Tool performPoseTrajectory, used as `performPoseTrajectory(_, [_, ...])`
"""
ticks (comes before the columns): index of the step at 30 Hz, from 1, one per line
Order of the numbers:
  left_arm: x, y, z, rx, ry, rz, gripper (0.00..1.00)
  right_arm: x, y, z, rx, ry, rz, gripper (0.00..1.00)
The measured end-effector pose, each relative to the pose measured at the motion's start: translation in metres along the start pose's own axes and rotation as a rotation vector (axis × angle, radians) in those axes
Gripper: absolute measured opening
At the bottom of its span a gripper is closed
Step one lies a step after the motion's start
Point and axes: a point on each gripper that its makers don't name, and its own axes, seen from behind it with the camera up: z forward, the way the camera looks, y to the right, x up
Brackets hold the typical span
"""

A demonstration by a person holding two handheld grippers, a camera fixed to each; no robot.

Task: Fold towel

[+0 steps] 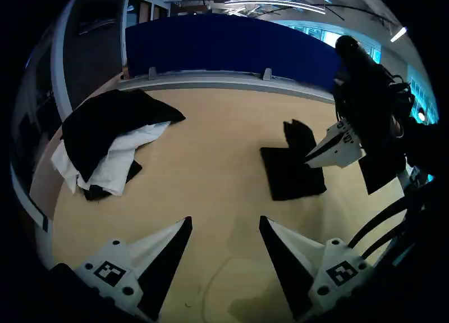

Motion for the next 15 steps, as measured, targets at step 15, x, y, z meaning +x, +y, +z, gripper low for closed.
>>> performPoseTrajectory(15, [-0.006,-0.004,0.0,0.0,-0.004,-0.033,0.89,-0.02,-0.023,0.042,0.061,-0.052,0.057,0.05])
